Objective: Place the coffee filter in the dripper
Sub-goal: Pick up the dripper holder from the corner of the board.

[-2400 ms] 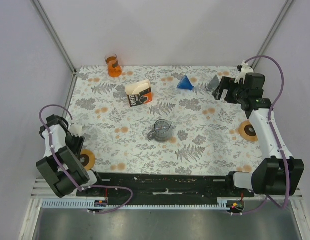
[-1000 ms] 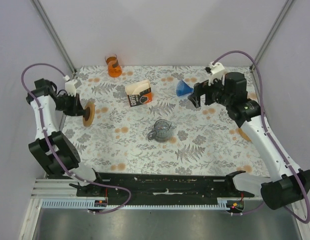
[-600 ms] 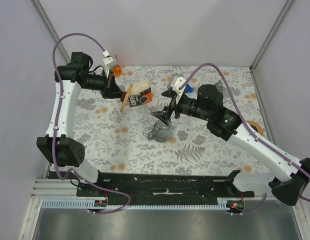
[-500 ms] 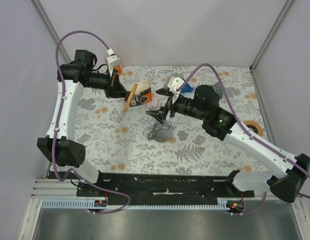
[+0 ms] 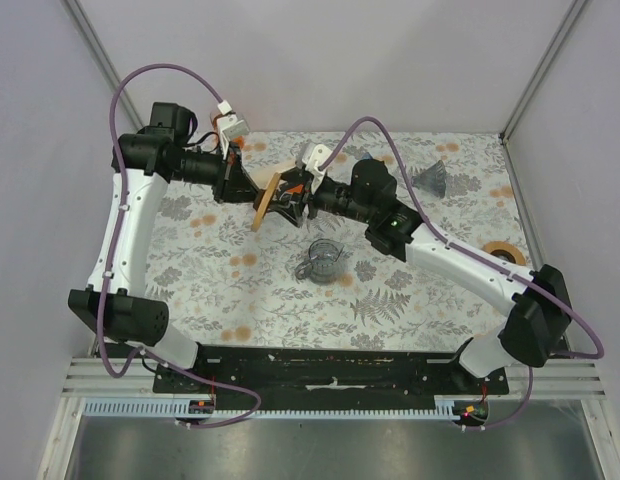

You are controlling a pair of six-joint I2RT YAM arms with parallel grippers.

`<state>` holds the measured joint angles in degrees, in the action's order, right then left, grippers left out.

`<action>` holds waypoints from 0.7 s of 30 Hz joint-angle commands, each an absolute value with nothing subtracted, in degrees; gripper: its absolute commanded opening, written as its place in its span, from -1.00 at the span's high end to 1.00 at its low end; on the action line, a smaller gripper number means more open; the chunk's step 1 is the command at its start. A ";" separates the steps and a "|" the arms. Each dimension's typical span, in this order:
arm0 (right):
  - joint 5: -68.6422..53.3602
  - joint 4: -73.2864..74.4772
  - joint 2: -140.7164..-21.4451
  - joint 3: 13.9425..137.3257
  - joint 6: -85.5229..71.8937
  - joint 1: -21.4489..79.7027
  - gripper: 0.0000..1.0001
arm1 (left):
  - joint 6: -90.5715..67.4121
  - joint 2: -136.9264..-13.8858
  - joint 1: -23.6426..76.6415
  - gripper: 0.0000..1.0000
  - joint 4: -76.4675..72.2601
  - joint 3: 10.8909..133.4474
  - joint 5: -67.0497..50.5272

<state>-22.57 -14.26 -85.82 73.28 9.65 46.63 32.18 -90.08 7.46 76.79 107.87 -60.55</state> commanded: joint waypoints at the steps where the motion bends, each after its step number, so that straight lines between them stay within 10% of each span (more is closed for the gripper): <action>1: -24.70 -21.97 -86.31 77.25 8.09 46.67 -0.40 | 31.20 -87.28 7.65 0.96 85.43 106.27 -64.51; 7: -24.78 -23.73 -88.68 77.96 6.51 46.67 -0.24 | 31.90 -87.72 7.65 0.96 85.34 104.33 -66.62; 16: -18.21 -19.44 -87.28 78.05 5.80 46.67 1.00 | 32.69 -86.84 7.65 0.95 85.43 103.27 -65.22; 21: -13.90 -9.08 -86.14 79.80 4.31 45.97 1.00 | 30.07 -88.15 7.12 -0.06 84.30 105.29 -59.95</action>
